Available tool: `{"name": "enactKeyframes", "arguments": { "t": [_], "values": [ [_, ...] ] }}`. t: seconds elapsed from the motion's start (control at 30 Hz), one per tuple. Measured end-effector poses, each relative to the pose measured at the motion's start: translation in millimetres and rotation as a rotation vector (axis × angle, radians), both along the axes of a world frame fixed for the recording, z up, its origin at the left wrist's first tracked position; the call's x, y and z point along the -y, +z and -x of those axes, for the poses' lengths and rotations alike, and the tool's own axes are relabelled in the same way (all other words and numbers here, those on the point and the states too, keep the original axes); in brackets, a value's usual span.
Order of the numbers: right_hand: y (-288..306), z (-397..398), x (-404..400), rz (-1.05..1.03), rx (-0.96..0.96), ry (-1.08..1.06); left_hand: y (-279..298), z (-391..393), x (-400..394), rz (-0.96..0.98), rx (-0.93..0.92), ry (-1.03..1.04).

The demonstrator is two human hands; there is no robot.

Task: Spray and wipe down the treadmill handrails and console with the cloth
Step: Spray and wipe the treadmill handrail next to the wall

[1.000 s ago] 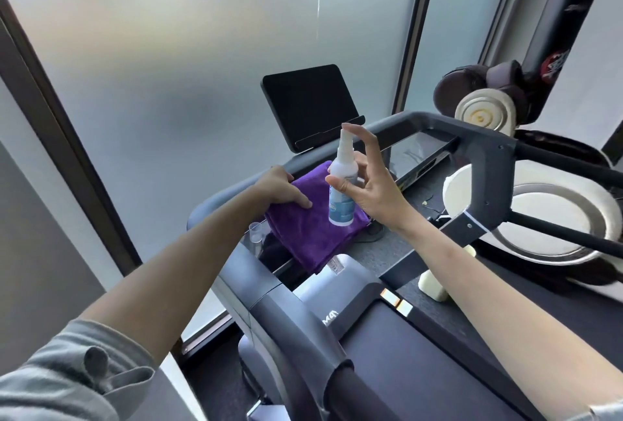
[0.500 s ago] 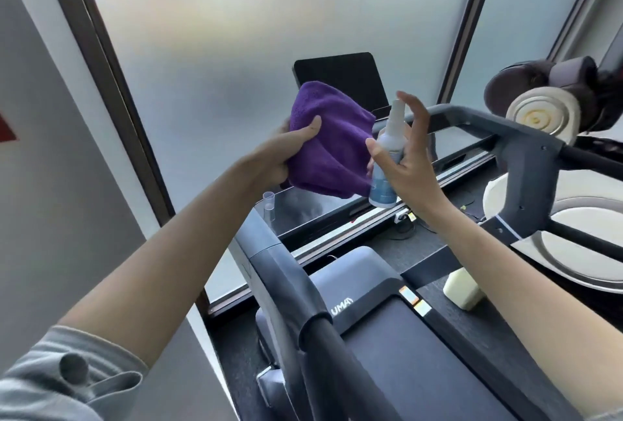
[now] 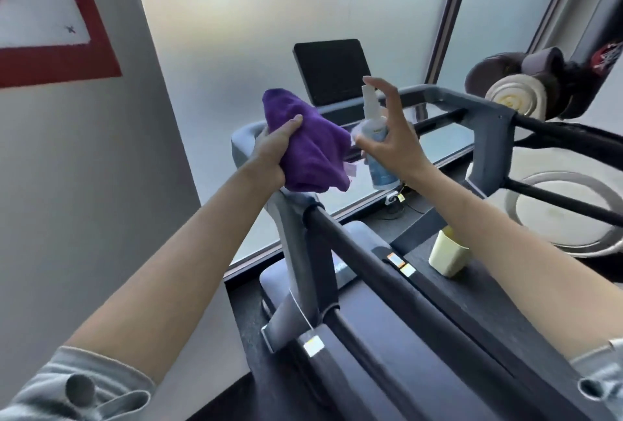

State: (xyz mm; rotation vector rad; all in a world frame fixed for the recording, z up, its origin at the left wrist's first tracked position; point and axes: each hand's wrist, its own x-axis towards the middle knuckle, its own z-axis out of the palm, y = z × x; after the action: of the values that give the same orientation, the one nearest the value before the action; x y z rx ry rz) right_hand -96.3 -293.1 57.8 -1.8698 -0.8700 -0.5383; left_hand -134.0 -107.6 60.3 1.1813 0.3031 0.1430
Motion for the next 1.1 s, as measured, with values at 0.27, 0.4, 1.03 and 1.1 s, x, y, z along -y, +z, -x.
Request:
{"name": "enactKeyframes", "arguments": {
  "t": [0.27, 0.4, 1.03, 1.1],
  "values": [
    [-12.8, 79.1, 45.2, 0.126, -0.069, -0.093, -2.0, 105.2, 2.4, 0.068, 0.017, 0.094],
    [-12.6, 94.2, 60.9, 0.127, -0.083, -0.040, -6.0, 148.4, 4.1, -0.018, 0.049, 0.222],
    [-56.7, 79.7, 123.5, 0.284, -0.174, 0.223, -83.1, 213.5, 133.9, 0.087, -0.110, 0.689],
    [-63.7, 73.9, 118.2, 0.284, -0.155, 0.210, -84.2, 205.4, 138.4, 0.086, -0.120, 0.680]
  ]
}}
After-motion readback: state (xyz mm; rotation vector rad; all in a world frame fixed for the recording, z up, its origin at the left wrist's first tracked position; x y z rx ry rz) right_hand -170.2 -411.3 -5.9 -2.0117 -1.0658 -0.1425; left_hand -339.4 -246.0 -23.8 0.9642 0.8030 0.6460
